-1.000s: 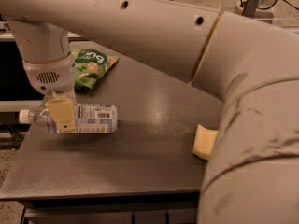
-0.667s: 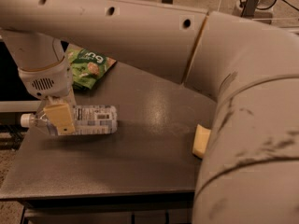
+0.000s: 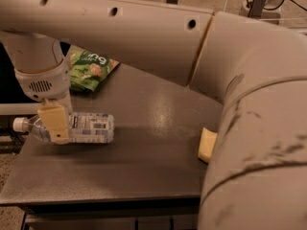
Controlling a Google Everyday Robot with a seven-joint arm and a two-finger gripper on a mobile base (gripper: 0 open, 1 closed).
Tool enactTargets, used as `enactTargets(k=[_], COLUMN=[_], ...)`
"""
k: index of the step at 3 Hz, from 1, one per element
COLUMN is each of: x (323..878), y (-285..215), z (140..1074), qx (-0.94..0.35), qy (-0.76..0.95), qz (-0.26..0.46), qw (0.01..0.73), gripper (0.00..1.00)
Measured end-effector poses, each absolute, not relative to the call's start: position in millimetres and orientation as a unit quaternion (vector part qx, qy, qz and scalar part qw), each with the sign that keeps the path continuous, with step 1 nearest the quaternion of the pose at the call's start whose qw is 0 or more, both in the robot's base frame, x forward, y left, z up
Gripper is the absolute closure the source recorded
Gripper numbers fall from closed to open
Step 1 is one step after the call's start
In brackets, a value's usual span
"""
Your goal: Knock blue plastic bottle over
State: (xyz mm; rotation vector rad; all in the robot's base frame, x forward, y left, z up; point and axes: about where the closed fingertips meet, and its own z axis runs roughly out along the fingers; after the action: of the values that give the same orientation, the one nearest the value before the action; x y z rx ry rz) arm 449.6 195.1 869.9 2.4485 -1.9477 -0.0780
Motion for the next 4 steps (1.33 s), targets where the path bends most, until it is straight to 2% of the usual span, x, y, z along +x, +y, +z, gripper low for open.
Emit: enactTargets(k=[1,2,3,4], x=[452,452,459,500], y=[201,201,187,144], z=[869,869,886,922], qx=[0.782,0.782,0.783,0.778], qy=[-0.622,-0.622,-0.618,-0.611], qz=[-0.028,-0.028,-0.053,-0.088], qw=[-0.005,-0.005,-0.054,-0.116], gripper=[0.00,0.00,0.00,0.00])
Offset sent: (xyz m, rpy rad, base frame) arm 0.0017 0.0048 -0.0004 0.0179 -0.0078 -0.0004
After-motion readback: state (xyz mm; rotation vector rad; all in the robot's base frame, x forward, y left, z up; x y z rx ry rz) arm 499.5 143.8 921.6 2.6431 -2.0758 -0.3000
